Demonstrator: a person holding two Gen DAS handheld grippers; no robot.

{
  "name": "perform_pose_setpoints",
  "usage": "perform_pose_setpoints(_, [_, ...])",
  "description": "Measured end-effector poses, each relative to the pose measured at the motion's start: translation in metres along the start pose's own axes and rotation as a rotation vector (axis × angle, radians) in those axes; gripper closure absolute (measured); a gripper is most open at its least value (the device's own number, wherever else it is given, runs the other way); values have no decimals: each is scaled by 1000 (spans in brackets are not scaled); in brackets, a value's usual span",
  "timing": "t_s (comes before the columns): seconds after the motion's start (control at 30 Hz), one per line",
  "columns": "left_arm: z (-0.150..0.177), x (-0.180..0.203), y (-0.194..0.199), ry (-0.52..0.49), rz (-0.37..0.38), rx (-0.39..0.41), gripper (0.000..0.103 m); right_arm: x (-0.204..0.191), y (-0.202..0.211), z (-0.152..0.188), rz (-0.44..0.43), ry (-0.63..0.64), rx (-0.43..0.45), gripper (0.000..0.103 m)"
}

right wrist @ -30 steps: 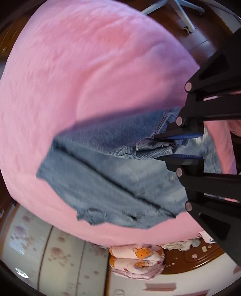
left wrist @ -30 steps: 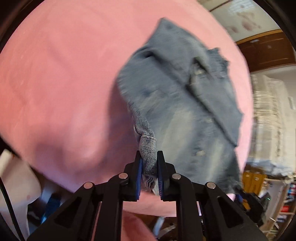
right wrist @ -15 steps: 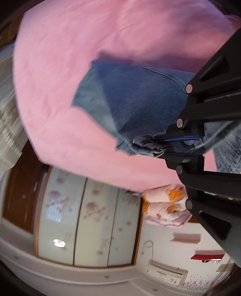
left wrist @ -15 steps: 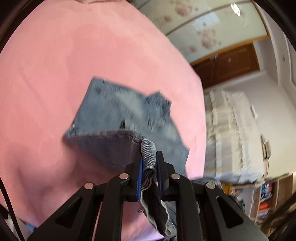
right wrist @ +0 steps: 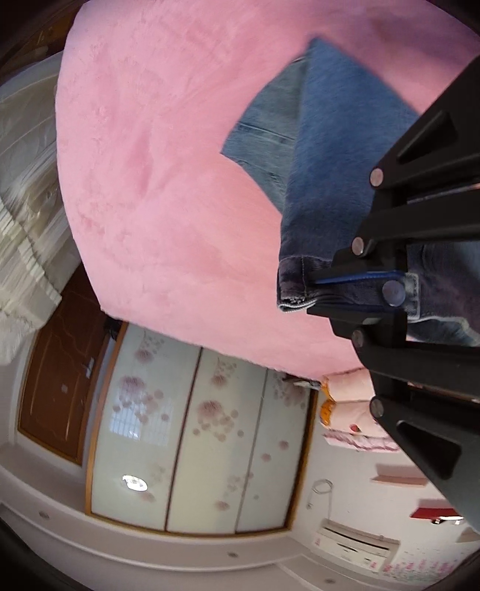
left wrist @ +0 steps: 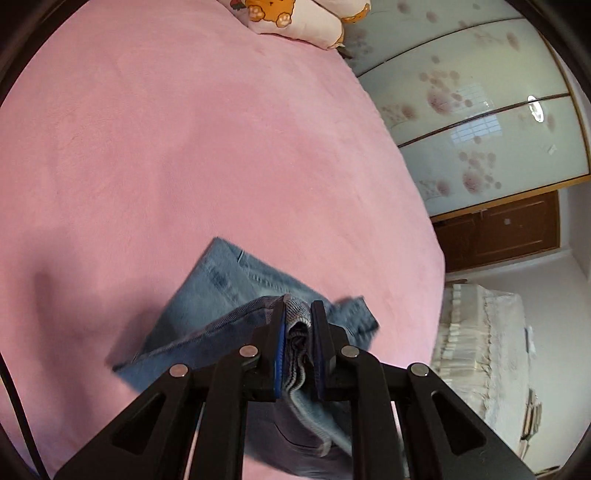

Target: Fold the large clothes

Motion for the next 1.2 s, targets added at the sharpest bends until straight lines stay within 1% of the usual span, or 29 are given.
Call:
perform_pose_setpoints(0.07, [-5, 4, -28, -18, -21, -3, 93, 12, -25, -7, 24, 0, -7, 94])
perform_pose_setpoints(0.17, [-9, 11, -78, -68, -79, -12, 93, 36, -71, -12, 97, 39, -10, 94])
perform_pose_setpoints(0.27, [-12, 12, -123, -92, -139, -30, 93, 71, -111, -14, 159, -21, -31, 94])
perform_pose_setpoints(0.37, [-13, 7, -158, -99, -199, -34, 93, 93, -135, -14, 207, -51, -42, 94])
perform_pose_setpoints(0.4, [-13, 5, -167, -105, -225, -37, 93, 98, -143, -13, 225, -47, -45, 94])
perform_pose_setpoints(0.47, [-12, 0, -178, -108, -254, -37, 92, 104, -152, -12, 247, -45, -54, 93])
perform_pose_setpoints(0.6, [-13, -2, -185, -162, -300, -7, 92, 103, -163, -15, 269, -39, -71, 93])
perform_pose_setpoints(0.63, [-15, -2, -186, -169, -309, -2, 92, 98, -165, -18, 268, -15, -59, 96])
perform_pose_setpoints(0.67, [-17, -2, -187, -173, -322, 5, 92, 94, -164, -22, 272, 22, -23, 98])
perform_pose_setpoints(0.7, [-18, -3, -188, -174, -327, 0, 92, 86, -161, -31, 296, 81, 21, 98])
perform_pose_setpoints(0.73, [-19, -3, -188, -174, -334, -7, 92, 82, -160, -36, 318, 115, 40, 98])
perform_pose_setpoints(0.77, [-20, -2, -189, -182, -338, -13, 91, 74, -158, -42, 334, 158, 54, 98])
perform_pose_setpoints(0.83, [-22, 3, -186, -217, -358, 2, 90, 60, -157, -44, 331, 234, 49, 98])
perform_pose_setpoints(0.9, [-28, 12, -179, -269, -382, 52, 90, 47, -158, -38, 323, 301, 15, 98])
perform_pose_setpoints(0.93, [-28, 19, -171, -299, -388, 72, 82, 40, -157, -31, 311, 334, -15, 97])
perform_pose_setpoints(0.97, [-27, 27, -166, -330, -380, 77, 77, 35, -157, -22, 299, 360, -49, 97])
perform_pose_setpoints(1.03, [-18, 43, -157, -396, -356, 62, 58, 27, -154, -1, 265, 408, -114, 97])
perform_pose_setpoints(1.07, [-9, 51, -153, -442, -346, 46, 55, 23, -152, 14, 247, 440, -151, 97])
perform_pose_setpoints(1.1, [-2, 58, -150, -482, -340, 31, 55, 20, -149, 29, 230, 470, -185, 97])
perform_pose_setpoints(1.17, [21, 74, -148, -575, -326, -19, 55, 14, -148, 58, 197, 519, -252, 97])
perform_pose_setpoints(1.2, [38, 81, -148, -621, -311, -62, 55, 12, -146, 79, 168, 549, -296, 98])
Point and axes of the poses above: each gripper's, at about its wrist camera, not at the fingertips, and y roughly against the way its jaws point, x to its right, z to its underside, the point moved 5 cm from there along -y, roughly the way its jaws point, and after that the axes turned 5 degrees about x, right-handed, at the moved point
